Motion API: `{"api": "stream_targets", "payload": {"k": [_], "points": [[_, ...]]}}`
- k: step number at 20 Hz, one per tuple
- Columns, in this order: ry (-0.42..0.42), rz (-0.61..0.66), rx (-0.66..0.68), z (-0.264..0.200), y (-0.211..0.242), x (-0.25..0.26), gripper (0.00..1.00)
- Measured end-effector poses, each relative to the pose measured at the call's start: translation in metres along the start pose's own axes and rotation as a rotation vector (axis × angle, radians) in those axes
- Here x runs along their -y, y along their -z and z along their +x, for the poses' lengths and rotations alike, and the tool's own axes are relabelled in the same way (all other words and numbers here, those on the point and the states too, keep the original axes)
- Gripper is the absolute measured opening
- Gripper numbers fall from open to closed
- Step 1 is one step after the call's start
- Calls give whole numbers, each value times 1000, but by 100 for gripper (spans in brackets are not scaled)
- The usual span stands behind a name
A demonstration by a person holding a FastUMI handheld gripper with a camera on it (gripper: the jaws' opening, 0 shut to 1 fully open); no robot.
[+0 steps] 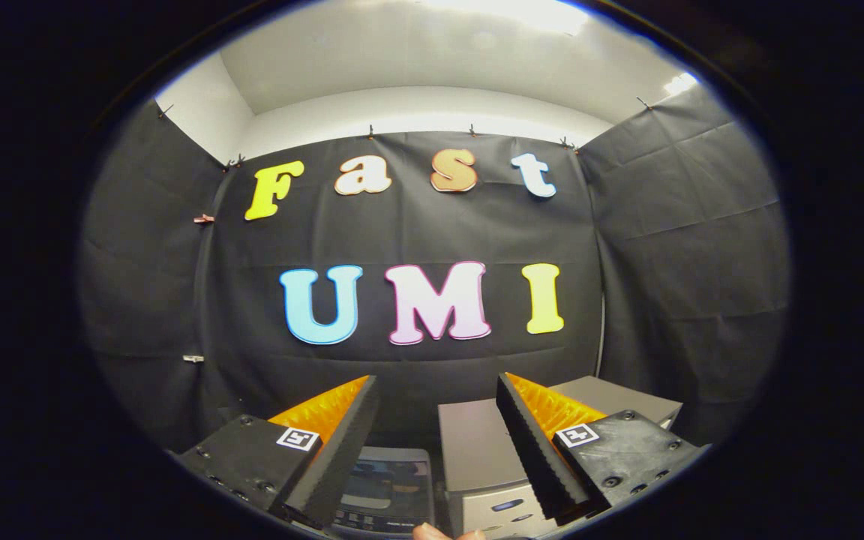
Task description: Put the clothes into the washing machine and then close the washing machine lid.
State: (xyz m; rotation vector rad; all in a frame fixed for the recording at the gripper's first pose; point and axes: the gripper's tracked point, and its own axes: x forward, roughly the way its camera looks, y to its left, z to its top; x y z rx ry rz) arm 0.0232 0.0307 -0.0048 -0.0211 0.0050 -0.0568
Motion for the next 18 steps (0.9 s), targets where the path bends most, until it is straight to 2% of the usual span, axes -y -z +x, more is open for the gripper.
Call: {"api": "stream_targets", "payload": {"k": [8,18], "points": [[58,44,-11,-5,-6,45,99],[13,21,-25,-6,-2,28,99]]}}
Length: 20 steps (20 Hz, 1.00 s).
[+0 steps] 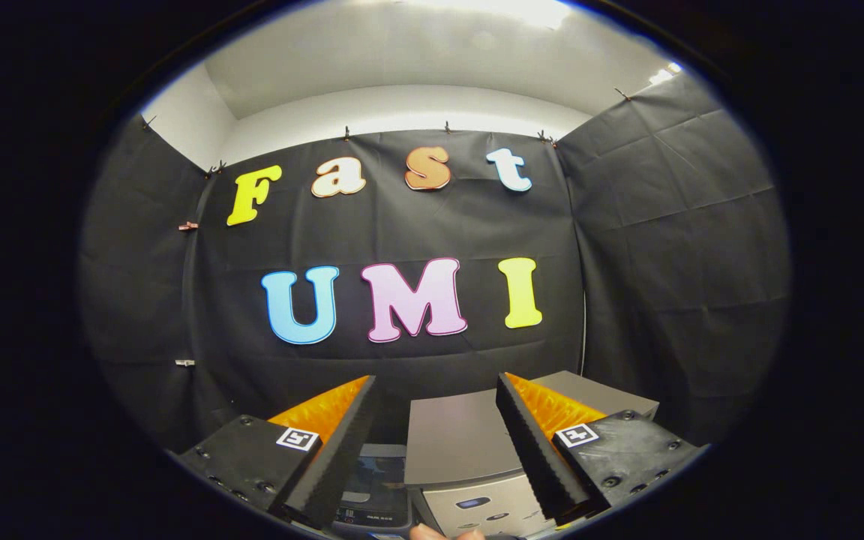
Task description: Put the clothes into the washing machine and then close the washing machine lid.
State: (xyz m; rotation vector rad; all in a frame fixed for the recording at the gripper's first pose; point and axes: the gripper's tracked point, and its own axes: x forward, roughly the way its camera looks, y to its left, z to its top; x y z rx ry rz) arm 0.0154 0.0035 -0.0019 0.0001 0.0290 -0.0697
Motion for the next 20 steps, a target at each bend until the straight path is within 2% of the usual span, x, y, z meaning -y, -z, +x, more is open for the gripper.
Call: {"api": "stream_targets", "payload": {"k": [20], "points": [[-37,-15,-11,-3,6,-23,99]]}}
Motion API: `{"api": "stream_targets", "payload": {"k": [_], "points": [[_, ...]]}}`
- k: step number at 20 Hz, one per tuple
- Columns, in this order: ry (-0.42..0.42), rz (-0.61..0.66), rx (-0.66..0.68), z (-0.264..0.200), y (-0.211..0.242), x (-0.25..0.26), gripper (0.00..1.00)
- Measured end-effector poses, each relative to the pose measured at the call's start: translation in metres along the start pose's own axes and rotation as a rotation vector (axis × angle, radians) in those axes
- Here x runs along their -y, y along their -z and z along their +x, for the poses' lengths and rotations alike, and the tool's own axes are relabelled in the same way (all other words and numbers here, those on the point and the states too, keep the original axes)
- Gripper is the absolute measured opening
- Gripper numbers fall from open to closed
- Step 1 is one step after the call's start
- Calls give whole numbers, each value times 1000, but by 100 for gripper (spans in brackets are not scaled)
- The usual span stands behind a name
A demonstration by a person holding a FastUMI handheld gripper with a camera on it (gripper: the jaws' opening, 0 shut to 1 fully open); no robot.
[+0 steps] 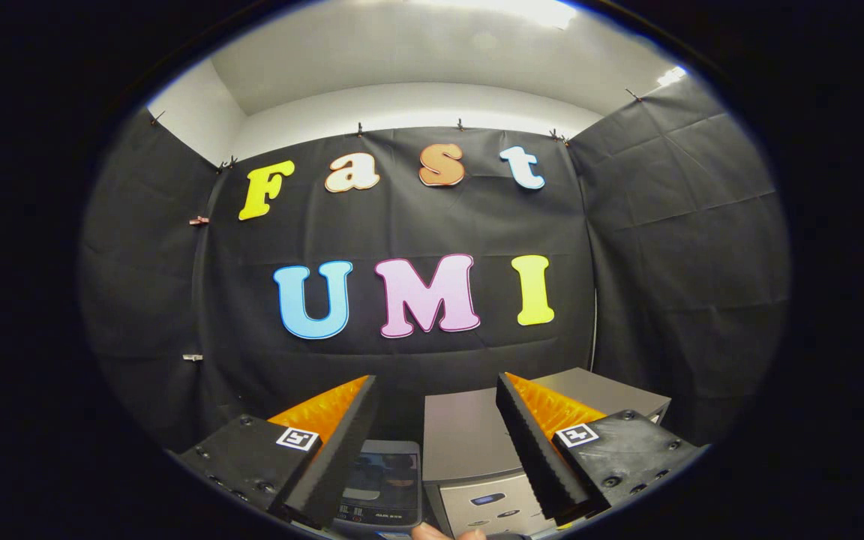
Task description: Put the clothes into the washing machine and then close the washing machine lid.
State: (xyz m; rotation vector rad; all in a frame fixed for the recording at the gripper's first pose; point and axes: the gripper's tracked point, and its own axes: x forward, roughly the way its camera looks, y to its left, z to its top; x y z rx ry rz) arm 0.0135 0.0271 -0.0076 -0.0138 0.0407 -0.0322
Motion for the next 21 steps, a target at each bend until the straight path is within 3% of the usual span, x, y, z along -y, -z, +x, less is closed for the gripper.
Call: {"api": "stream_targets", "payload": {"k": [21], "points": [[-32,-25,-5,0,6,-16,99]]}}
